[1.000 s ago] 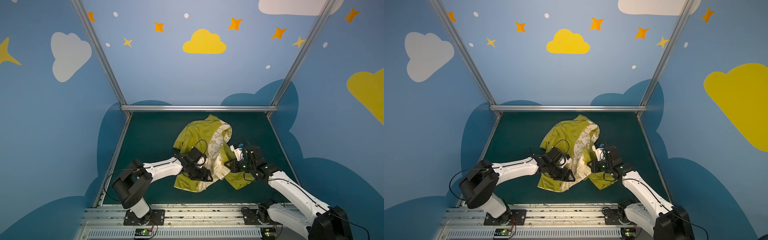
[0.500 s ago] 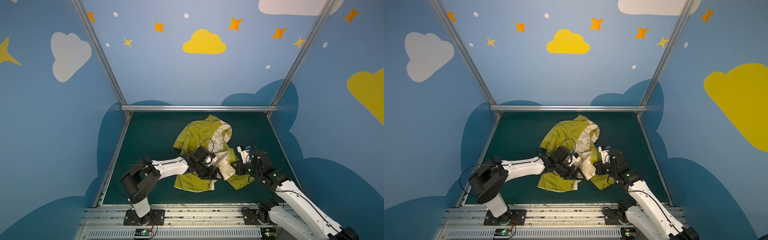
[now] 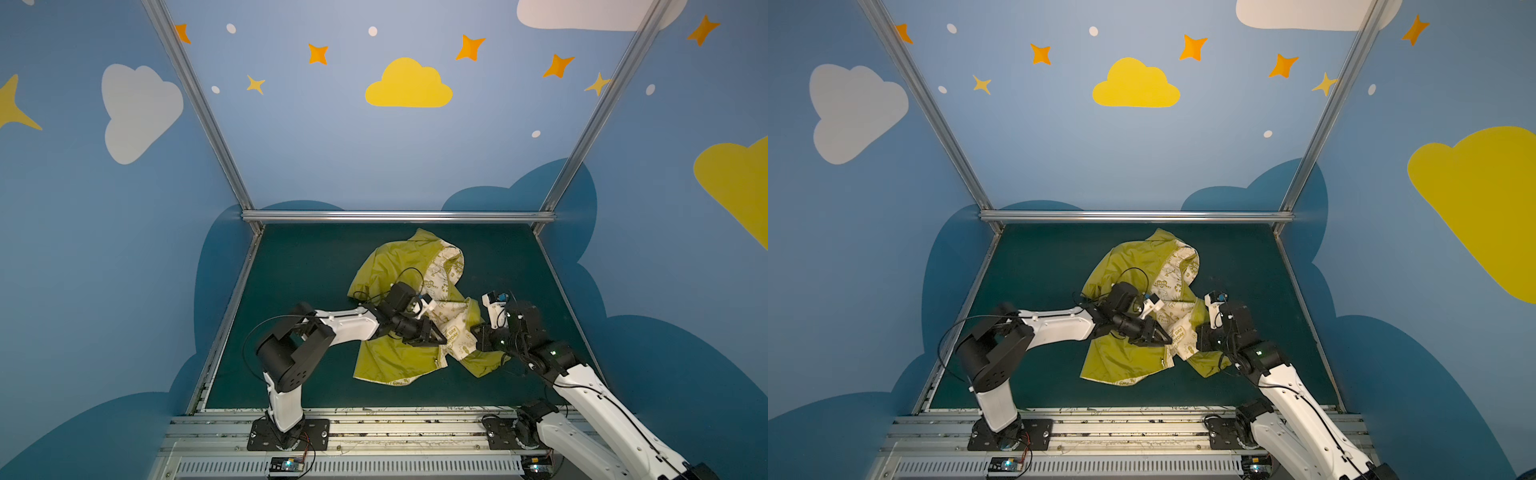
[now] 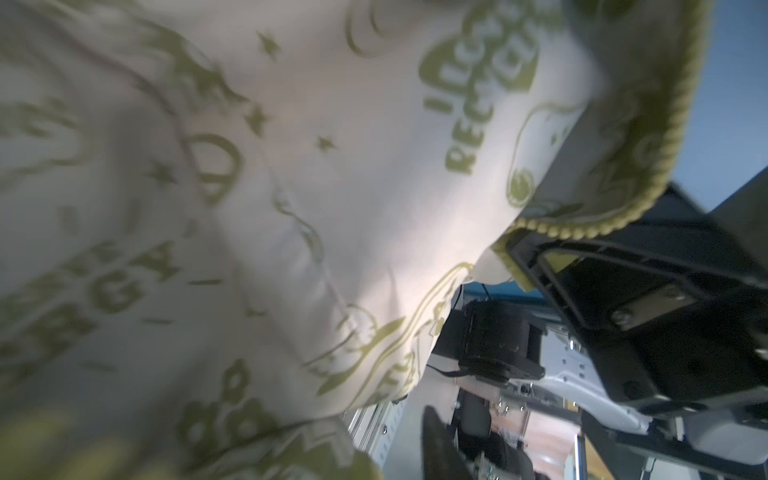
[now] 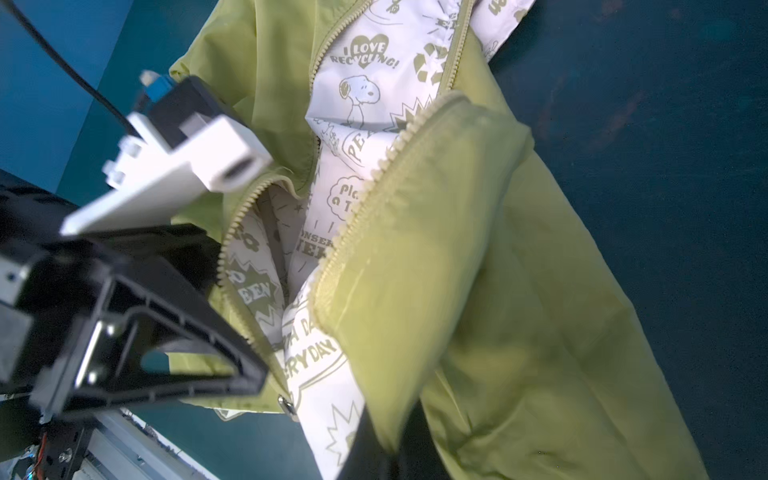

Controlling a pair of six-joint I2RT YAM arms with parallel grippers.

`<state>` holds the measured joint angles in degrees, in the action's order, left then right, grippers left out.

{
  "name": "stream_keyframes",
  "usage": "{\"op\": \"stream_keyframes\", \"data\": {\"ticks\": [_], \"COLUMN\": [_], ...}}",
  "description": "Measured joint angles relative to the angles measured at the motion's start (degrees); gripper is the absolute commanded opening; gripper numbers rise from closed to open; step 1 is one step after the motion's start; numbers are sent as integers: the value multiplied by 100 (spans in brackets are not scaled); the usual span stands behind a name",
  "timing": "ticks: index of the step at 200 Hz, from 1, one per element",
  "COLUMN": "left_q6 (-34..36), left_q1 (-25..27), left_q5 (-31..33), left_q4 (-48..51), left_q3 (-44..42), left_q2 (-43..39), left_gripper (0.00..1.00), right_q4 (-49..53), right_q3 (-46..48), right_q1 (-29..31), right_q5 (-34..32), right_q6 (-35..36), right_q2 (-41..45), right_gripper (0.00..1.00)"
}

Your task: Zip up the jacket

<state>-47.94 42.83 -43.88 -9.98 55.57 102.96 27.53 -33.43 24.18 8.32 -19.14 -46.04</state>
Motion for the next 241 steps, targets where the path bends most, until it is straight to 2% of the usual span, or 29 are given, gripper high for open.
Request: {"op": "stream_keyframes", "data": {"ticks": [15, 48, 66, 71, 74, 77, 81, 84, 100, 121, 137, 169, 177, 189, 195, 206, 220, 241], "left_q6": [22, 319, 570, 654, 684, 754, 787, 850, 946, 955, 931, 826, 802, 787, 785, 791, 815, 933], "left_q1": [-358, -975, -1172, -1187, -1187, -1174, -1152, -1119, -756, 2, 498, 837, 857, 861, 863, 861, 846, 662], "left_q5": [94, 411, 782, 931, 997, 1108, 1202, 1314, 1952, 2763, 3329, 4022, 4116, 4199, 4236, 4317, 4546, 4944], "left_q4": [111, 831, 1471, 1685, 1799, 1952, 2094, 2214, 2798, 3475, 3958, 4496, 4597, 4688, 4741, 4885, 5121, 5486], "left_q3": [-297, -509, -476, -433, -400, -350, -291, -236, 120, 730, 1377, 2240, 2380, 2540, 2610, 2736, 2835, 2697], "left_q2": [-378, -1209, -1829, -1982, -2061, -2153, -2223, -2275, -2385, -2028, -1357, -184, 42, 299, 404, 544, 601, 251], "left_gripper": [3, 5, 3, 7, 13, 24, 43, 52, 66, 74, 77, 81, 79, 69, 59, 27, 4, 3], "right_q4": [-55, -195, -240, -247, -256, -269, -289, -308, -365, -378, -382, -422, -424, -442, -450, -472, -496, -614], "right_q3": [0, -20, -70, -90, -103, -109, -118, -120, -129, -129, -129, -129, -129, -129, -129, -129, -129, -129], "right_q1": [-11, -15, -15, -15, -15, -15, -15, -15, -15, -20, -22, -24, -26, -26, -26, -31, -39, -46], "right_q5": [17, 105, 129, 131, 131, 131, 129, 129, 116, 74, 55, 42, 44, 46, 46, 48, 57, 179], "right_q6": [-2, 22, 57, 79, 90, 101, 109, 118, 151, 164, 164, 164, 164, 164, 164, 164, 164, 208], "right_q2": [-74, -284, -391, -420, -433, -450, -463, -476, -542, -627, -649, -638, -629, -608, -599, -588, -588, -590], "right_gripper": [0, 0, 0, 0, 0, 0, 0, 0, 0, 0, 0, 0, 0, 0, 0, 0, 0, 0]}}
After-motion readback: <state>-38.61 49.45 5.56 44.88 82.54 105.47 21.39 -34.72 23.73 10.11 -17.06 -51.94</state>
